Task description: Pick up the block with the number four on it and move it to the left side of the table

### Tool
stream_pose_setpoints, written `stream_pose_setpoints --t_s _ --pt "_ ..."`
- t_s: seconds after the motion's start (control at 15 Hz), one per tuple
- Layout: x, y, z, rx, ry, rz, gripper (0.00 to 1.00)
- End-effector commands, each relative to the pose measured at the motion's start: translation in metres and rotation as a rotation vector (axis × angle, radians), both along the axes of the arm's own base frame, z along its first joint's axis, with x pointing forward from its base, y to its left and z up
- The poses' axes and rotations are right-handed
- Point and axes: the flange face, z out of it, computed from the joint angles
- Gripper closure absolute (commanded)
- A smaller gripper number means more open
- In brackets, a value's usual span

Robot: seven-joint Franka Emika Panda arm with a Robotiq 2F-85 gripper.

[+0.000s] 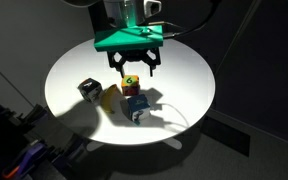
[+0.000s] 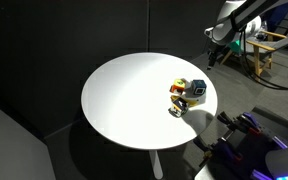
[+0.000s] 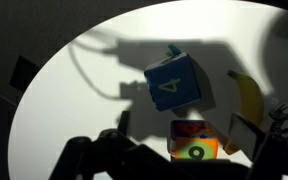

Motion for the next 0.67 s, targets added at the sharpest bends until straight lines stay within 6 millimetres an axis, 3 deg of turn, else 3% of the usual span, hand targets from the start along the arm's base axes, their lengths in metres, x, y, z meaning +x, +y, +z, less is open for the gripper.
stream_pose_setpoints --t_s 0.0,0.47,0.6 --pt "0.021 -0.01 -0.015 -0.003 0.0 0.11 0.0" --pt "0.037 -0.014 -0.04 0.053 0.021 0.206 0.0" --pt "0.031 -0.007 -0.043 0.038 0.03 0.188 0.0"
